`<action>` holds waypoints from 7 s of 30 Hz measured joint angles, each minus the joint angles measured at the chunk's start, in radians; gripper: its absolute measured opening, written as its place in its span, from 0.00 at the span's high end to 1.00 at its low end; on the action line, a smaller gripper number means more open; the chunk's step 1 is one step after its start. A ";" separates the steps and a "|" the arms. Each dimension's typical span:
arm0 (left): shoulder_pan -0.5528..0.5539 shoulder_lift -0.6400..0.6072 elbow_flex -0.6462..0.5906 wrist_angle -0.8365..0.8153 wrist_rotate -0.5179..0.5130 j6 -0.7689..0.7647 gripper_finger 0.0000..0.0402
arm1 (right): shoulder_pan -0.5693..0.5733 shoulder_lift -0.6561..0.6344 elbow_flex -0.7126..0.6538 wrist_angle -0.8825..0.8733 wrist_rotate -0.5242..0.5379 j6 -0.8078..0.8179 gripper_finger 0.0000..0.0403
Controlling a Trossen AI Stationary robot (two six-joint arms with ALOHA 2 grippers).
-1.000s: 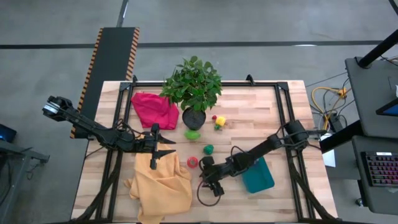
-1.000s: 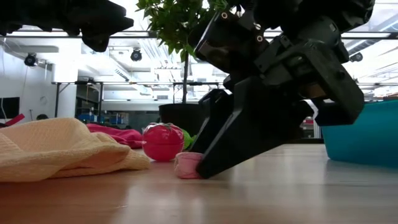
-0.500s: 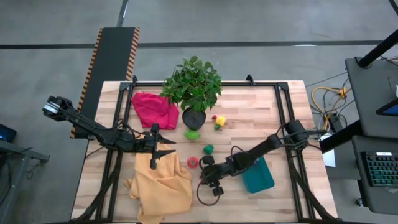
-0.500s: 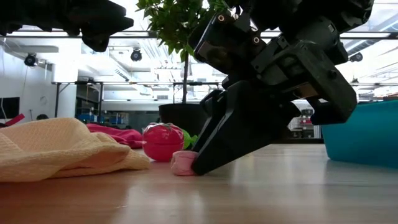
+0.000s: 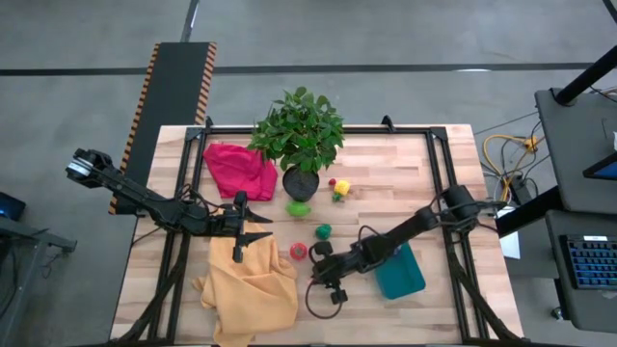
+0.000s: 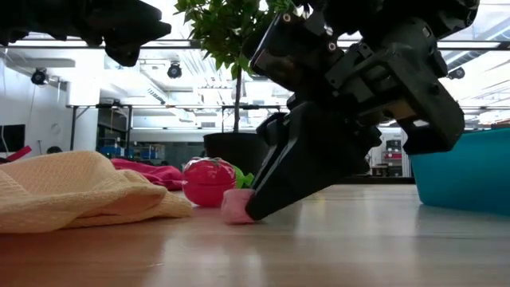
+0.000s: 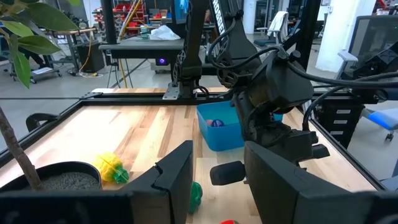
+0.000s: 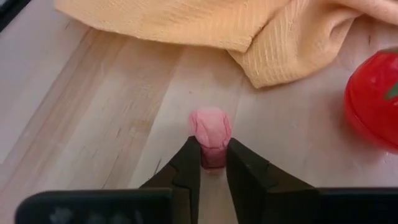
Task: Pick and placing Produce into tupperware
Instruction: Put the pink peach into the bin, then put the green bell pepper into the bin
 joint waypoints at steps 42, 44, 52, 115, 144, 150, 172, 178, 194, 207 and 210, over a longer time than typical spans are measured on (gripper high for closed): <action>0.000 0.000 -0.001 0.000 0.000 0.000 0.68 | 0.128 -1.044 -0.351 -0.940 0.368 0.566 0.87; 0.000 0.000 -0.001 0.000 0.000 0.000 0.68 | 0.134 -1.056 -0.380 -0.944 0.368 0.595 0.87; 0.000 0.000 -0.001 0.000 0.000 0.000 0.68 | 0.146 -1.058 -0.465 -0.944 0.357 0.679 0.87; 0.000 0.000 -0.001 0.000 0.000 0.000 0.68 | 0.205 -0.863 -0.534 -0.793 0.286 0.728 0.84; 0.000 0.000 -0.001 0.000 0.000 0.000 0.68 | 0.205 -0.929 -0.534 -0.241 0.287 0.234 0.58; 0.000 0.000 -0.001 0.000 0.000 0.000 0.68 | 0.205 -0.927 -0.533 -0.110 0.282 0.053 0.59; 0.000 0.000 -0.001 0.000 0.000 0.000 0.68 | 0.176 -0.926 -0.533 -0.118 0.288 0.012 0.50; 0.000 0.000 -0.001 0.000 0.000 0.000 0.68 | 0.128 -0.925 -0.513 -0.127 0.288 -0.023 0.27; 0.000 0.000 -0.001 0.001 0.000 0.000 0.68 | -0.072 -0.906 -0.366 -0.214 0.082 -0.160 0.22; 0.000 0.000 -0.001 0.000 0.000 0.000 0.68 | -0.172 -0.590 -0.175 -0.344 -0.034 -0.337 0.24; 0.000 -0.001 -0.001 0.000 0.000 0.000 0.68 | -0.179 -0.497 -0.089 -0.422 -0.037 -0.377 0.25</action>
